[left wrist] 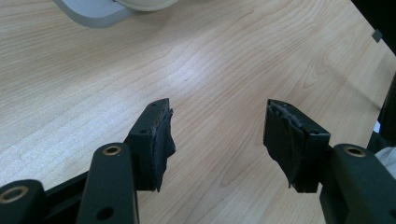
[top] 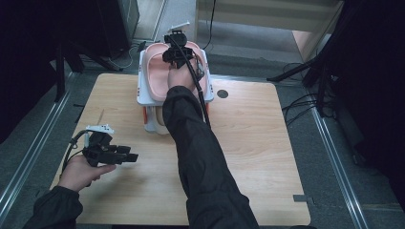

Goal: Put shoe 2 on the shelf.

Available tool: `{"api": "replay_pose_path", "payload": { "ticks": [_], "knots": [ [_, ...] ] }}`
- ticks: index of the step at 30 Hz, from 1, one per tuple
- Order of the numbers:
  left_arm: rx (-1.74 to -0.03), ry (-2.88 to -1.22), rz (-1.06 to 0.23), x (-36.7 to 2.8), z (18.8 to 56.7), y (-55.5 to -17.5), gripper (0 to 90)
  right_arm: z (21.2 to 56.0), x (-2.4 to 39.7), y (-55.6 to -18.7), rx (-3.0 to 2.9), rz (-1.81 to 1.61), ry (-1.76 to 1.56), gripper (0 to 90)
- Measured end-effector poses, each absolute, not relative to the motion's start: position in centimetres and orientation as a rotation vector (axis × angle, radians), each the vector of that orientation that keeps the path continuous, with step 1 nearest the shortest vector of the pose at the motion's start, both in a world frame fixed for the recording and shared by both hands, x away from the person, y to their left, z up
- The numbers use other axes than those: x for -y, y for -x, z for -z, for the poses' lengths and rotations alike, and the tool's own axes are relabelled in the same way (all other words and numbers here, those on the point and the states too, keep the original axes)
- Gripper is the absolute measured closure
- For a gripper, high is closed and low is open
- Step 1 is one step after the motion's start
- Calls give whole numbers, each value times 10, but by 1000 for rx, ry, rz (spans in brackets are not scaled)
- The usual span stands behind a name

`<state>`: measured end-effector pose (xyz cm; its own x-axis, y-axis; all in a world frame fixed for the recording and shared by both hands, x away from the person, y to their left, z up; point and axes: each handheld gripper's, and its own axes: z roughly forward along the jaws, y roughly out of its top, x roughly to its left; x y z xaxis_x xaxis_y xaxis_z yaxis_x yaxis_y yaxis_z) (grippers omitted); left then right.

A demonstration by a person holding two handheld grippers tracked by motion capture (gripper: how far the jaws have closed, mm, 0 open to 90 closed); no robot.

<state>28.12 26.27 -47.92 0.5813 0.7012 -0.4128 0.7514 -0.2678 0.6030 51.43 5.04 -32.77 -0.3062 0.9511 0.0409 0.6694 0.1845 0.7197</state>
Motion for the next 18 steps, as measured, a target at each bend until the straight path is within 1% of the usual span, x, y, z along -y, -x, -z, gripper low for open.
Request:
{"api": "replay_pose_path", "payload": {
  "ticks": [5,18],
  "knots": [
    [-1162,-2017,81,-263,480,-281,414,329,-47,-513,-2071,-918,-1503,575],
    [-1169,-2022,74,-263,480,-281,412,324,-33,-502,-2100,-1002,-1502,559]
  ]
}}
